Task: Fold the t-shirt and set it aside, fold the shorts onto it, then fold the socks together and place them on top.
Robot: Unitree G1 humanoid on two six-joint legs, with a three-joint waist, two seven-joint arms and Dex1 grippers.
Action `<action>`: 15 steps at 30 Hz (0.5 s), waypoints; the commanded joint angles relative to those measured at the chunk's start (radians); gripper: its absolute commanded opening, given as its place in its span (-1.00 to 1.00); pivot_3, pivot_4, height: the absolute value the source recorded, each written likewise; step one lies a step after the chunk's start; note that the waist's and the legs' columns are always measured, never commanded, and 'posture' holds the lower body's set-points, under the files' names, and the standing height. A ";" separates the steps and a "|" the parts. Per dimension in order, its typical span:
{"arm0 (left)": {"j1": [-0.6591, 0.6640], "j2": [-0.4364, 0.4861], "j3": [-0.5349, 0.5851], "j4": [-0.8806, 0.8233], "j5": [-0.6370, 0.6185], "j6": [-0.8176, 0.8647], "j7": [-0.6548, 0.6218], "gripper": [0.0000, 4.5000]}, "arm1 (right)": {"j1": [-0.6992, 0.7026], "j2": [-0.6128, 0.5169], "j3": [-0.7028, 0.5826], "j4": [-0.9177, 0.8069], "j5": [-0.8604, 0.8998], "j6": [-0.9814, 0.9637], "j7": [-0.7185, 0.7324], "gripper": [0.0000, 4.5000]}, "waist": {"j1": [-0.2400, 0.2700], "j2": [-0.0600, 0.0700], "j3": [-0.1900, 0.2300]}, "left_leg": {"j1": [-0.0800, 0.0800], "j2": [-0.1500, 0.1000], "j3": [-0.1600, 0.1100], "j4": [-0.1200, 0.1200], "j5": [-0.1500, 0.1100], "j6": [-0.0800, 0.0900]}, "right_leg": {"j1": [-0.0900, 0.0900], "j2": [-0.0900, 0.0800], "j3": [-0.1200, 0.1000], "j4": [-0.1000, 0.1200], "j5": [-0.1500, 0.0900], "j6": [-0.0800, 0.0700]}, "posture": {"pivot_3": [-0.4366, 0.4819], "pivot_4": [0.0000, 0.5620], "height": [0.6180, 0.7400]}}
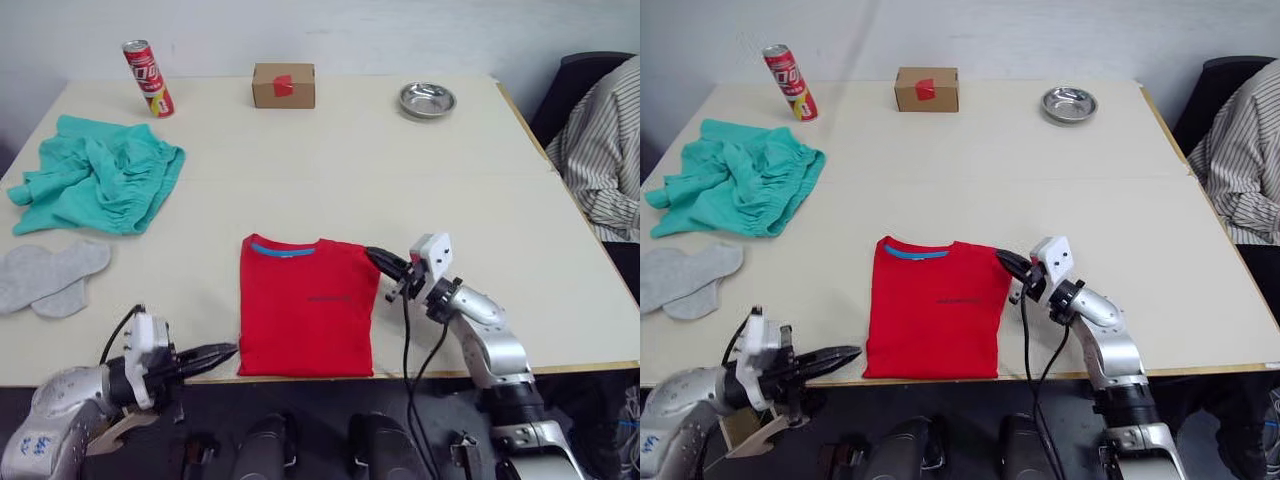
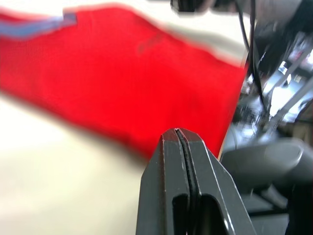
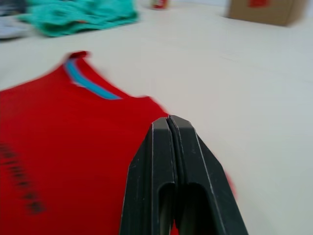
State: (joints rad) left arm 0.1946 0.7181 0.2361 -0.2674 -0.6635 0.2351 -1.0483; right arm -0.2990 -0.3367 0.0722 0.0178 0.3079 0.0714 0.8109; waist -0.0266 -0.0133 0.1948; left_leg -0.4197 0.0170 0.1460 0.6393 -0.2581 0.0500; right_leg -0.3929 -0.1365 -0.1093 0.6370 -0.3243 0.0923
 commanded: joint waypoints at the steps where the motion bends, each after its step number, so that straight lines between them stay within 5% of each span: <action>1: -0.097 -0.031 -0.019 0.003 0.010 0.010 0.043 -1.00 | 0.042 -0.021 0.068 -0.095 -0.003 0.007 0.065 -0.99 | -0.001 0.000 0.000 | 0.000 0.000 0.000 0.000 0.000 0.000 | 0.000 0.000 0.000 0.000 0.000 0.000 | -0.05 -0.47 1.00; 7: -0.282 -0.116 -0.171 0.184 0.191 -0.099 0.040 -1.00 | 0.050 0.039 0.107 -0.060 -0.063 0.008 -0.028 -0.99 | -0.004 0.000 0.000 | 0.000 0.000 0.001 0.000 0.001 -0.001 | -0.001 0.003 0.000 0.001 0.000 0.000 | -0.05 -0.47 1.00; 15: -0.392 -0.176 -0.225 0.295 0.255 -0.155 0.031 -1.00 | 0.035 0.048 0.071 -0.074 -0.052 0.014 -0.068 -0.99 | -0.014 0.001 0.000 | -0.001 -0.007 -0.012 -0.007 0.011 0.005 | 0.008 -0.001 -0.014 0.000 0.001 0.001 | -0.05 -0.47 1.00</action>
State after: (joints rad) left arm -0.1989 0.5418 0.0087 0.0260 -0.4200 0.1000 -1.0067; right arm -0.2541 -0.2926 0.1587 -0.0252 0.2326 0.0896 0.7489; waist -0.0407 -0.0126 0.1952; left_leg -0.4202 -0.0014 0.1143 0.6236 -0.2389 0.0578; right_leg -0.3747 -0.1440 -0.1453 0.6320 -0.3235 0.0944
